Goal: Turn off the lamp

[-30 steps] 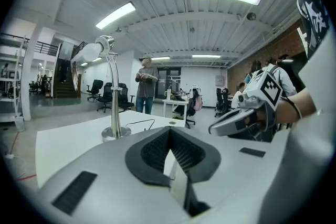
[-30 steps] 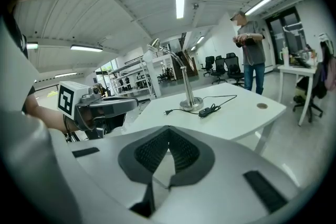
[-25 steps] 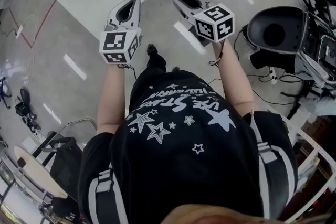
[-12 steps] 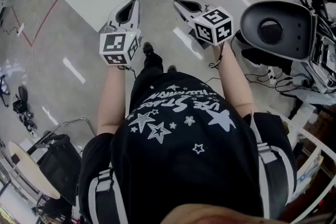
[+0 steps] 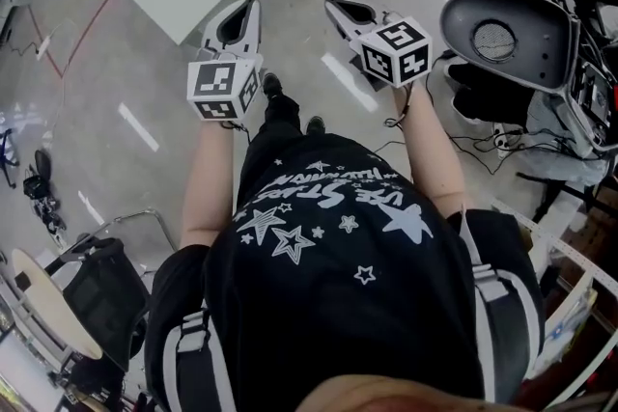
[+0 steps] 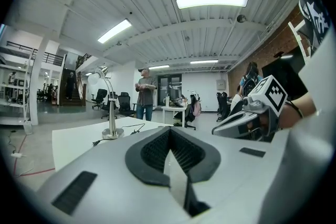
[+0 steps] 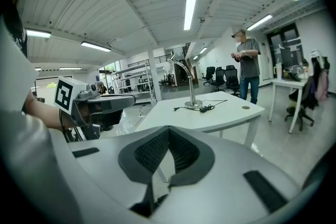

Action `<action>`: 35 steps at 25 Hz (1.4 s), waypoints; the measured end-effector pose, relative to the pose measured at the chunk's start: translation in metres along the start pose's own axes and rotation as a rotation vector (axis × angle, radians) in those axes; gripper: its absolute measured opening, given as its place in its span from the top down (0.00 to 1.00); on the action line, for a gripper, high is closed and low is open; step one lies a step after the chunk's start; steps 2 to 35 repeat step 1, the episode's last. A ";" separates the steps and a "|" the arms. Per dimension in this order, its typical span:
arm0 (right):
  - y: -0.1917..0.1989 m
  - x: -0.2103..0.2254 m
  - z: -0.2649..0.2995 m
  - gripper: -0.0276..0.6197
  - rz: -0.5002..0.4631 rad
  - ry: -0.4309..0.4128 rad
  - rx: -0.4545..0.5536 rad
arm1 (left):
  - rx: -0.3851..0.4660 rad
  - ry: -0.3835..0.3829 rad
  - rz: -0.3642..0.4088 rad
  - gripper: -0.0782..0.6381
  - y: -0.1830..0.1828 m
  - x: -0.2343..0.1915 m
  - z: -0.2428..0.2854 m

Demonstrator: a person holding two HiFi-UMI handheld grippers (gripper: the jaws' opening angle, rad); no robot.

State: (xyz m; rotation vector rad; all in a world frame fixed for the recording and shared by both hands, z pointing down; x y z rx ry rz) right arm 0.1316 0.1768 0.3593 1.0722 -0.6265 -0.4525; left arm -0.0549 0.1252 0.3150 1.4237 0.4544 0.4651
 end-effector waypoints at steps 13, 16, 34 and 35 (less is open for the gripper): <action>0.002 0.000 -0.005 0.95 -0.002 0.003 0.006 | 0.001 0.000 0.003 0.88 0.001 0.006 -0.002; 0.002 0.000 -0.005 0.95 -0.002 0.003 0.006 | 0.001 0.000 0.003 0.88 0.001 0.006 -0.002; 0.002 0.000 -0.005 0.95 -0.002 0.003 0.006 | 0.001 0.000 0.003 0.88 0.001 0.006 -0.002; 0.002 0.000 -0.005 0.95 -0.002 0.003 0.006 | 0.001 0.000 0.003 0.88 0.001 0.006 -0.002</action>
Point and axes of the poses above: the fingertips, and each gripper's own axes: z forward along the fingers, x to its right, y out of its underside, the point moved 6 cm from there along -z, backward along the fingers, and after that the axes turned 15 degrees about -y, right-handed, at the moved point
